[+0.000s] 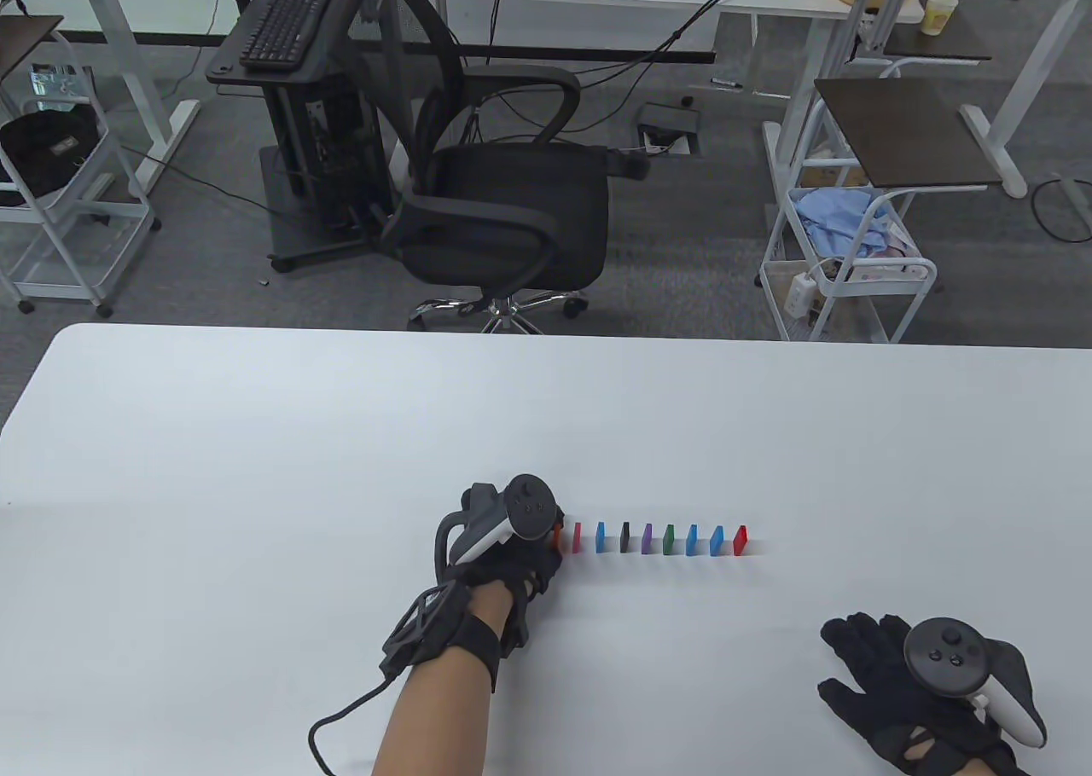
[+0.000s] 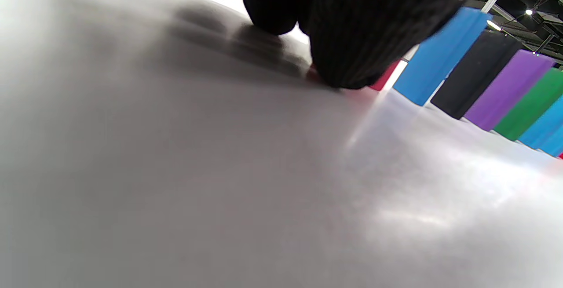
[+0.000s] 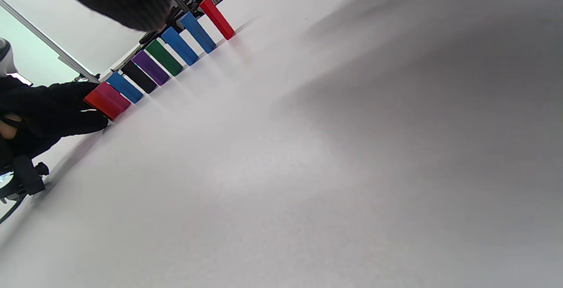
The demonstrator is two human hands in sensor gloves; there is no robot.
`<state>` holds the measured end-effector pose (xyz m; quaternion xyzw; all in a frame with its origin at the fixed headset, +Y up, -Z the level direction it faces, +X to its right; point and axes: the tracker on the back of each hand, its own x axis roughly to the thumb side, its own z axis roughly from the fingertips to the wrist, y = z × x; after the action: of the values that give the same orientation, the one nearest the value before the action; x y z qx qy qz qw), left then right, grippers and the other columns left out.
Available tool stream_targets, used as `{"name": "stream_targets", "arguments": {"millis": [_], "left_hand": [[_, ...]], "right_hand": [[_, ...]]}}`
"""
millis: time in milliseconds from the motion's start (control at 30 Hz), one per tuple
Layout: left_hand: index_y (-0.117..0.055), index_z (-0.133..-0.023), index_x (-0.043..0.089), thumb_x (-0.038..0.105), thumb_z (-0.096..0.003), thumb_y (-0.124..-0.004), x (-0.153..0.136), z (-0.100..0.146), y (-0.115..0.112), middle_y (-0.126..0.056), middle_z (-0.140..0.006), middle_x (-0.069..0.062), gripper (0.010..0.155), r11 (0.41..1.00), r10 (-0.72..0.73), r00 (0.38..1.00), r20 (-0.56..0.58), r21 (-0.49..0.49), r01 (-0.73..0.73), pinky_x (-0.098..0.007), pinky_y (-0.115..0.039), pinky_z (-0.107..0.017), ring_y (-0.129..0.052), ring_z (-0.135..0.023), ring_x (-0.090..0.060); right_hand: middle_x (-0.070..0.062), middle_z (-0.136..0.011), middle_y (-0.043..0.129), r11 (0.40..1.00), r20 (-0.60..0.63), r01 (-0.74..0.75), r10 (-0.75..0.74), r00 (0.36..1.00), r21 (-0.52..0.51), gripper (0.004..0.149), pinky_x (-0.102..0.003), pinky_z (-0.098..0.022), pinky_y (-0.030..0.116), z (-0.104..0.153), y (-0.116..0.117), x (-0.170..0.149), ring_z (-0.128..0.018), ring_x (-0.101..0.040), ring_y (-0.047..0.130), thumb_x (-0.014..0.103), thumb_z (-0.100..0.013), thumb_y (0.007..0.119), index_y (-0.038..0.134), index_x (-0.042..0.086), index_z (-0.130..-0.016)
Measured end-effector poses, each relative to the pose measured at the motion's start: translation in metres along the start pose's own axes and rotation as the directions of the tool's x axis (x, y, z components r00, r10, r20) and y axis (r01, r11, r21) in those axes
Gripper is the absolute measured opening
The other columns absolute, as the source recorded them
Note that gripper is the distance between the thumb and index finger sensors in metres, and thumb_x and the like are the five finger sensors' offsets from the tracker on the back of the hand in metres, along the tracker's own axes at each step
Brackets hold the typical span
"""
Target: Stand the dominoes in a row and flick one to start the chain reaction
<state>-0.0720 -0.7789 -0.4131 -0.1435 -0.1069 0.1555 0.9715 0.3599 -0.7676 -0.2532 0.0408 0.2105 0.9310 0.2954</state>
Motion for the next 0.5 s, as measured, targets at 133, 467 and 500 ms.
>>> {"name": "stream_targets", "arguments": {"millis": [133,467,500], "left_hand": [[-0.057,-0.098,0.023,0.04,-0.0421,-0.09,-0.002,0.005,0.0,-0.054,-0.11,-0.006,0.067,1.0,-0.025,1.0,-0.01,-0.014,0.024,-0.072,-0.012,-0.07,-0.038,-0.108,-0.034],[-0.047,-0.103,0.024,0.048,-0.0448,-0.079,-0.012,0.042,0.022,-0.032,-0.116,-0.01,0.07,0.995,-0.09,0.994,-0.059,-0.035,0.088,-0.071,-0.005,-0.068,-0.013,-0.109,-0.037],[-0.047,-0.103,0.024,0.048,-0.0452,-0.077,-0.011,0.046,0.024,-0.031,-0.116,-0.01,0.07,0.996,-0.089,0.994,-0.061,-0.033,0.087,-0.071,-0.005,-0.068,-0.012,-0.109,-0.037]], "right_hand": [[-0.013,-0.114,0.014,1.0,-0.001,0.0,0.0,1.0,0.001,0.068,-0.064,-0.07,0.003,0.0,0.0,0.0,-0.097,-0.043,-0.007,0.051,-0.053,0.069,0.03,0.028,-0.104],[-0.013,-0.114,0.014,1.0,0.0,-0.003,0.003,1.0,0.007,0.068,-0.064,-0.07,0.003,-0.001,0.002,0.001,-0.097,-0.043,-0.007,0.051,-0.053,0.069,0.03,0.028,-0.104],[-0.014,-0.114,0.013,1.0,-0.001,-0.003,0.003,1.0,0.008,0.068,-0.064,-0.07,0.003,-0.001,0.002,0.001,-0.097,-0.043,-0.007,0.051,-0.053,0.068,0.03,0.028,-0.104]]}}
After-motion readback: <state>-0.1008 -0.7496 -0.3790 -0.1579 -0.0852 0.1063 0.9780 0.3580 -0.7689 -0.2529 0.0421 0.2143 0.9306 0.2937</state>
